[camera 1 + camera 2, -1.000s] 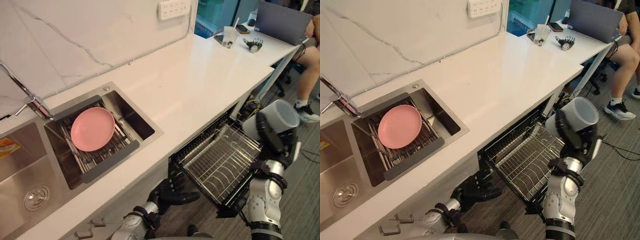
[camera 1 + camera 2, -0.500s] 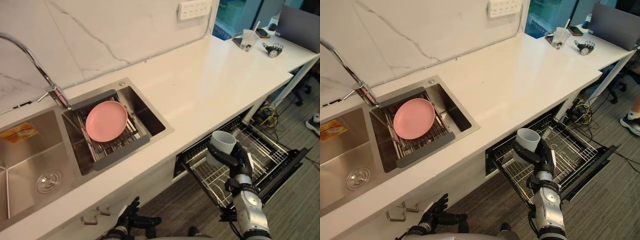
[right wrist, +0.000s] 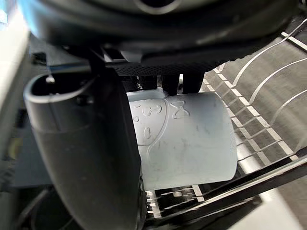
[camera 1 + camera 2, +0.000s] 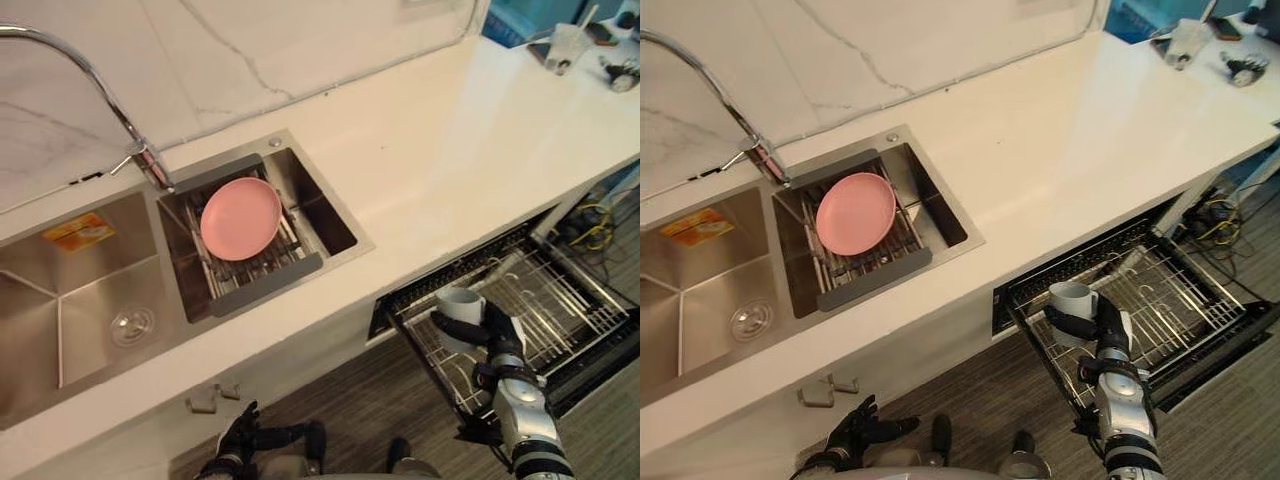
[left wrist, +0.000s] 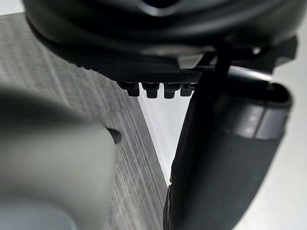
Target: Walk over to the sink, pick up the cup, carry it to the dishwasher, place the cup inside the dishwasher, then close the dishwasher door
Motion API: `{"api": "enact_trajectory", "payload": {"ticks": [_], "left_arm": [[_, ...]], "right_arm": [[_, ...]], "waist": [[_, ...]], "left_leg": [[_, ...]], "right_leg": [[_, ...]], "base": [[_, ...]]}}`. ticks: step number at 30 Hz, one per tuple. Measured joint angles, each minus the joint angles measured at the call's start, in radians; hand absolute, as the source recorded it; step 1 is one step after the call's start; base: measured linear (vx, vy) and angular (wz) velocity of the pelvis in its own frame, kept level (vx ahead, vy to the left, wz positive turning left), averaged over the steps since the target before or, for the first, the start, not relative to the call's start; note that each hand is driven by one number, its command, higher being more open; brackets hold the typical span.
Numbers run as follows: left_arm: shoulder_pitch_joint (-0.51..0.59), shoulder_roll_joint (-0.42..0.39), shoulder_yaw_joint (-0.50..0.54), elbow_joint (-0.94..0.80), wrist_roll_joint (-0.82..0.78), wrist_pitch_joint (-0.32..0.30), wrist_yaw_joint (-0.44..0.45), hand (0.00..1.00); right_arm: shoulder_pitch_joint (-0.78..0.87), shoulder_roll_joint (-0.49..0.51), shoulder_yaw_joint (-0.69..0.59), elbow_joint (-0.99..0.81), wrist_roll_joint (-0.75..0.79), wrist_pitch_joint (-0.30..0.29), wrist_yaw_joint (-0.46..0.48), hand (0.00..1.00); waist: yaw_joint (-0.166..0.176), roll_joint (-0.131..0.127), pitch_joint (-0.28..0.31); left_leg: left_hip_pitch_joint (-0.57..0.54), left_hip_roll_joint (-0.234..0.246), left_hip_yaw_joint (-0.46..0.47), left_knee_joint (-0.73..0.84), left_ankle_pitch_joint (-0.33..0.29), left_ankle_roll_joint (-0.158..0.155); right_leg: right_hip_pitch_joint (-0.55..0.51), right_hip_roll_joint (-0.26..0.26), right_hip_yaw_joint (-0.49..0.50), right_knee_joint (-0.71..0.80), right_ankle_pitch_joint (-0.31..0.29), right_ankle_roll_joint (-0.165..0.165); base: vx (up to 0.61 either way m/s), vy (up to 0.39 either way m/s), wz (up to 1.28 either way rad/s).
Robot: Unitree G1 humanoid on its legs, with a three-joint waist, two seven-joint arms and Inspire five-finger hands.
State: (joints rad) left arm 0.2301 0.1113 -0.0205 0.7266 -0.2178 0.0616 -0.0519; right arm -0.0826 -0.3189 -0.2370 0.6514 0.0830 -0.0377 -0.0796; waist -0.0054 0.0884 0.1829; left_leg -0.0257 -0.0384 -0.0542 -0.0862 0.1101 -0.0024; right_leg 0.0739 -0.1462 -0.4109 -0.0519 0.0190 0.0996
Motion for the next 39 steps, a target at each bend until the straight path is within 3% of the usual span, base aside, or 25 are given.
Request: {"api": "enact_trajectory", "payload": {"ticks": [6, 7, 16, 23, 27, 32, 39], "left_arm": [[0.006, -0.003, 0.055, 0.076, -0.035, 0.058, -0.036, 1.00], [0.006, -0.003, 0.055, 0.075, -0.037, 0.059, -0.039, 1.00], [0.005, -0.005, 0.072, 0.078, -0.045, 0.064, -0.070, 1.00], [0.003, -0.011, 0.098, 0.096, -0.058, 0.068, -0.084, 1.00], [0.003, -0.019, 0.134, 0.099, -0.058, 0.087, -0.085, 1.00], [0.003, -0.023, 0.204, 0.125, -0.058, 0.115, -0.080, 1.00], [0.010, -0.031, 0.272, 0.152, -0.059, 0.116, -0.040, 1.00]], "right_arm": [[-0.013, -0.035, -0.041, 0.078, -0.088, 0.010, -0.020, 0.00], [-0.020, -0.039, -0.042, 0.091, -0.094, 0.014, -0.023, 1.00], [-0.055, -0.091, -0.069, 0.169, -0.206, -0.003, -0.047, 1.00], [-0.057, -0.098, -0.073, 0.137, -0.226, -0.124, -0.065, 1.00], [-0.027, -0.087, -0.073, 0.036, -0.219, -0.172, -0.059, 1.00], [0.025, -0.012, -0.071, -0.050, -0.088, -0.221, -0.046, 1.00], [0.162, 0.092, -0.077, -0.274, 0.161, -0.222, 0.012, 1.00]], "waist": [[0.019, 0.022, 0.030], [0.020, 0.023, 0.031], [0.016, 0.042, 0.047], [0.013, 0.044, 0.048], [0.015, 0.041, 0.049], [0.016, 0.022, 0.051], [0.004, -0.013, 0.030]], "left_leg": [[-0.003, -0.003, -0.033, 0.000, 0.009, -0.014], [-0.004, -0.003, -0.034, 0.000, 0.010, -0.015], [-0.009, -0.012, -0.040, 0.000, 0.009, -0.019], [-0.004, -0.012, -0.039, 0.000, 0.008, -0.020], [0.013, -0.007, -0.013, 0.000, -0.004, -0.037], [0.050, 0.013, 0.059, 0.000, -0.026, -0.040], [0.077, 0.043, 0.138, 0.030, -0.067, -0.039]], "right_leg": [[-0.001, -0.011, -0.041, 0.043, -0.031, 0.001], [-0.002, -0.011, -0.042, 0.047, -0.032, 0.001], [-0.011, -0.032, -0.060, 0.096, -0.061, 0.006], [-0.017, -0.036, -0.057, 0.117, -0.078, 0.005], [-0.016, -0.035, -0.030, 0.122, -0.081, 0.005], [-0.012, -0.019, 0.042, 0.122, -0.083, 0.000], [-0.011, 0.009, 0.122, 0.121, -0.086, -0.009]], "base": [[0.00, -0.006, 0.21], [-0.01, 0.011, 0.14], [-0.01, 0.013, 0.08], [0.00, 0.000, 0.00], [0.00, -0.004, -0.17], [-0.01, -0.020, -0.44], [0.01, -0.031, -0.36]]}}
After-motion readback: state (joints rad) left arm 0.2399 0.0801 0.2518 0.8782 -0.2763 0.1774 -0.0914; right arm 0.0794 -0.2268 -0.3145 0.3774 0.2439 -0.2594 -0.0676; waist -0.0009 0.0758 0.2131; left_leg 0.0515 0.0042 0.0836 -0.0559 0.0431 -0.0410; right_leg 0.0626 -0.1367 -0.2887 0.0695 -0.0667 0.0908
